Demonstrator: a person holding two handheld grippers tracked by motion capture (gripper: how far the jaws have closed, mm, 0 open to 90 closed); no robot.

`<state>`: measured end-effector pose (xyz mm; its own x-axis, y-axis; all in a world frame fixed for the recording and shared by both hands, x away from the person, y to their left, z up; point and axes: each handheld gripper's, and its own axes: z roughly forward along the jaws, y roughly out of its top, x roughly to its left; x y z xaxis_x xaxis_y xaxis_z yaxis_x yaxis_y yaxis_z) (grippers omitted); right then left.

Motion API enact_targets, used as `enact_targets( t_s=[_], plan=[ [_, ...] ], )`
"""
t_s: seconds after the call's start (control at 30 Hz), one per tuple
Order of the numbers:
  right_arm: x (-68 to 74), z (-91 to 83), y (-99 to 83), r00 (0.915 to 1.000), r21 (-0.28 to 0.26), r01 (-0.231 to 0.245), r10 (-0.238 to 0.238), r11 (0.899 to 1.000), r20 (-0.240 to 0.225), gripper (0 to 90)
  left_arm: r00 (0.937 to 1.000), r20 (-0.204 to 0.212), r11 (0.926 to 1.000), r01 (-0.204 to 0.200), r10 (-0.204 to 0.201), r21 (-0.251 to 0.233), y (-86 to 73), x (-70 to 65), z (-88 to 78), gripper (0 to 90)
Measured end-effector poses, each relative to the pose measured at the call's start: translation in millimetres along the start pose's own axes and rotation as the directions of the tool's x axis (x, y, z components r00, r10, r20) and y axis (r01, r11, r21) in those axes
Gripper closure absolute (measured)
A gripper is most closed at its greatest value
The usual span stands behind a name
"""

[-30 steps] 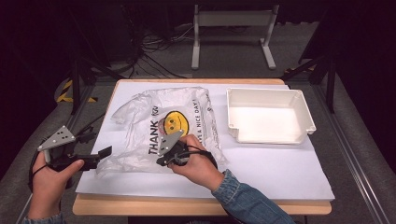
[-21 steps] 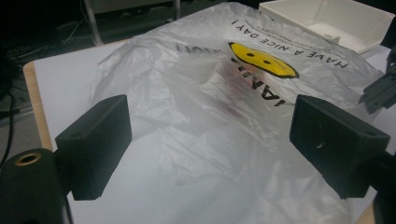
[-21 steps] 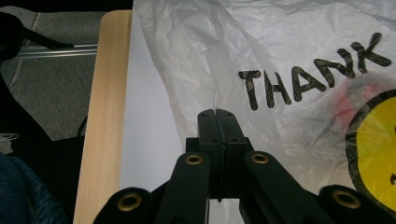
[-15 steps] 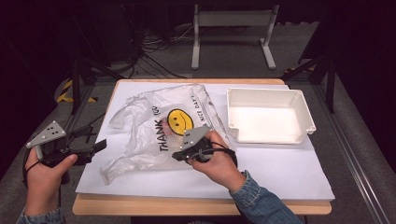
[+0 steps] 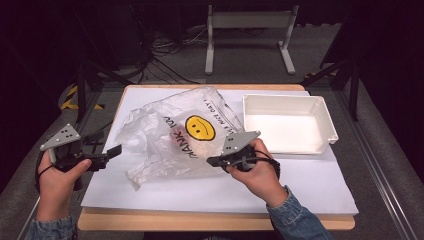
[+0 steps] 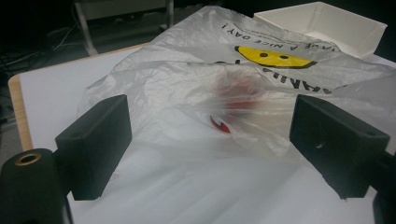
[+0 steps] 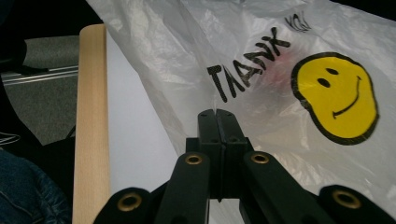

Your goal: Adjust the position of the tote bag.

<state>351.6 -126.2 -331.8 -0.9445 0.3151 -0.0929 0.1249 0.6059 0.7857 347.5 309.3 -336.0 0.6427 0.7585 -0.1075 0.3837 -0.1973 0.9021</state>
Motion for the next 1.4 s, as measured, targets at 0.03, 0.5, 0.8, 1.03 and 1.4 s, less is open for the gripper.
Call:
enact_targets(
  t_s=[0.03,0.5,0.8,1.03,1.4],
  plan=[
    [-1.4,-3.1,-1.7,1.0000,-0.002,-0.005,0.005,1.000,0.007,90.0,1.0000,0.001,1.0000,-0.003,0.003,0.002,0.4,-0.2,1.4,13.8],
    [-14.0,-35.9,-24.4,0.9960,-0.011,-0.059,0.060,0.998,0.067,90.0,0.9990,0.013,0.9976,-0.043,0.042,0.054,0.9,-2.9,17.0,13.4],
    [-21.7,-47.1,-39.8,0.9924,-0.003,-0.097,0.097,0.995,0.076,90.0,0.9975,0.014,0.9928,-0.070,0.069,0.097,-0.9,-5.8,26.0,12.9],
    [-35.4,-56.7,-57.0,0.9847,-0.011,-0.144,0.144,0.990,0.098,90.0,0.9964,0.016,0.9893,-0.085,0.084,0.119,-1.4,-6.7,30.8,12.2],
    [-54.8,-59.5,-80.0,0.9812,-0.021,-0.168,0.169,0.986,0.093,90.0,0.9921,0.032,0.9801,-0.125,0.122,0.154,-2.6,-15.4,43.4,10.9]
  ],
)
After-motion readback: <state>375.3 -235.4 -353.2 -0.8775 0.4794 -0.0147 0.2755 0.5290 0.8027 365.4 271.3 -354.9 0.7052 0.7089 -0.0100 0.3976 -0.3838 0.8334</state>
